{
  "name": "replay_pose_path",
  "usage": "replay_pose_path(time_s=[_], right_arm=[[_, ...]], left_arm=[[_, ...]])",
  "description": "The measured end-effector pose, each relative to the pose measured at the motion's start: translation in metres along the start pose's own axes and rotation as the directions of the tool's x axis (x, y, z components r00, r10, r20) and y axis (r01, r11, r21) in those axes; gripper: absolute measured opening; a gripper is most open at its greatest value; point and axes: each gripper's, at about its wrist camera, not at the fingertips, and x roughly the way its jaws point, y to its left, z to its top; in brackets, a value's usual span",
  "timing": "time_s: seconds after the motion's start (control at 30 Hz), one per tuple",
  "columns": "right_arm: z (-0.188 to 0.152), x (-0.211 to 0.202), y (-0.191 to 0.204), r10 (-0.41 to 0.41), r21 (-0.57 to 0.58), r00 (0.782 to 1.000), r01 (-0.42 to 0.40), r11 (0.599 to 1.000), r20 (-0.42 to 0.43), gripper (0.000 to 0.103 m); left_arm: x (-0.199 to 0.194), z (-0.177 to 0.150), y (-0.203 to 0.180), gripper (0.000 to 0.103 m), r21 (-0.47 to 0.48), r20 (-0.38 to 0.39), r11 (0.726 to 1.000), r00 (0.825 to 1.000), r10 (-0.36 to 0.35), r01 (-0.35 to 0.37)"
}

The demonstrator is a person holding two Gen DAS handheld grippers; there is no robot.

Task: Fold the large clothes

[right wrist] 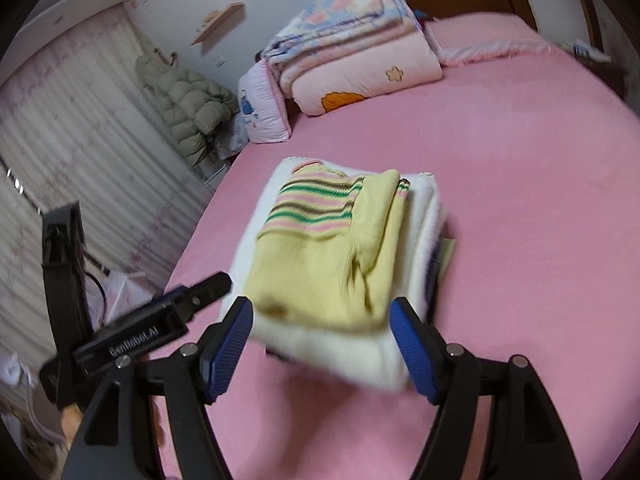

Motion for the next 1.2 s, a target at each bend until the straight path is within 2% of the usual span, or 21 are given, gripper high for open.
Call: replay_pose_path(time_s=[0.33,0.5,0.7,0.97,1.2], right_arm=[[-0.073,-0.137,0.002,-0.109,-0.066,0.994,0.109,0.992,-0.011,0.071],[-0.11,-0.194,-0.004,-0.13,-0.082,0.991,0.129,0.988,-0.01,0.071],[-0.158,-0.252,-0.007,-0.127,-0.103,0.992,0.126,0.987,-0.008,0.071],[-0.223,-0.305,-0.003,-0.171,-0.15,0.985,0.171,0.974,0.014,0.071],[-0.276,-0.329,-0.006,-0.204,-0.157,0.979,0.202,0.967,0.005,0.071]], left_arm=[[-0.132,-0.076,-0.052,0.091,0.087,0.026,0.996,1.0,0.008,-0.01],[-0.192,-0.126,-0.081,0.091,0.129,0.043,0.992,0.999,-0.008,0.003],[-0.246,-0.186,-0.115,0.091,0.205,0.061,0.979,0.998,-0.015,0.002],[-0.298,-0.258,-0.146,0.092,0.233,0.09,0.971,0.992,-0.083,0.06],[-0.312,-0.31,-0.161,0.093,0.239,0.088,0.969,0.993,-0.079,0.056]])
